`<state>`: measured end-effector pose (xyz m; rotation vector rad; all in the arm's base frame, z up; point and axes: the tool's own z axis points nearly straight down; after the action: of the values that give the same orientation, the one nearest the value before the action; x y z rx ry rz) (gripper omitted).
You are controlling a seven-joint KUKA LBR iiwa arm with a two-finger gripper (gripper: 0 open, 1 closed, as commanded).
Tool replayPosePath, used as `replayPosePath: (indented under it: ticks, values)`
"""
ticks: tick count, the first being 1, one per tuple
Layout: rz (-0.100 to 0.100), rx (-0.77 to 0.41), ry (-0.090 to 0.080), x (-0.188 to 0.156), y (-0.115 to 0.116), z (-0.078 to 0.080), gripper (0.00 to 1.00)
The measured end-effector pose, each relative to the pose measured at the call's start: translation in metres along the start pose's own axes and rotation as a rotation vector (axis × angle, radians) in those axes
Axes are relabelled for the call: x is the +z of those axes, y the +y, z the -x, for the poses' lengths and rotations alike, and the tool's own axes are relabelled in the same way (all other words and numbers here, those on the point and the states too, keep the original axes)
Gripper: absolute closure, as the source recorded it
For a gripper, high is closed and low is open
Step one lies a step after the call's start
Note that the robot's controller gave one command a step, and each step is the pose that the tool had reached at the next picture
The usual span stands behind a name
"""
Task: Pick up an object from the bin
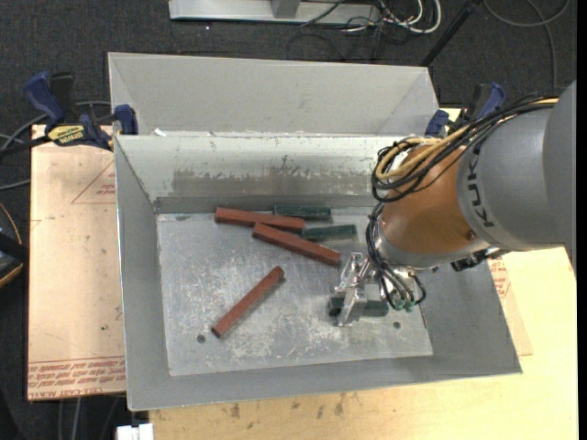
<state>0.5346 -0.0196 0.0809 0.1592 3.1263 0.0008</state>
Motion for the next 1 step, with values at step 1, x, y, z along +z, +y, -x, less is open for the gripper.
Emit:
replayPosePath:
  ticks: [1]
  values:
    - [0.0,-0.001,0.007,-0.0109,0.0002,-0.001,1.0]
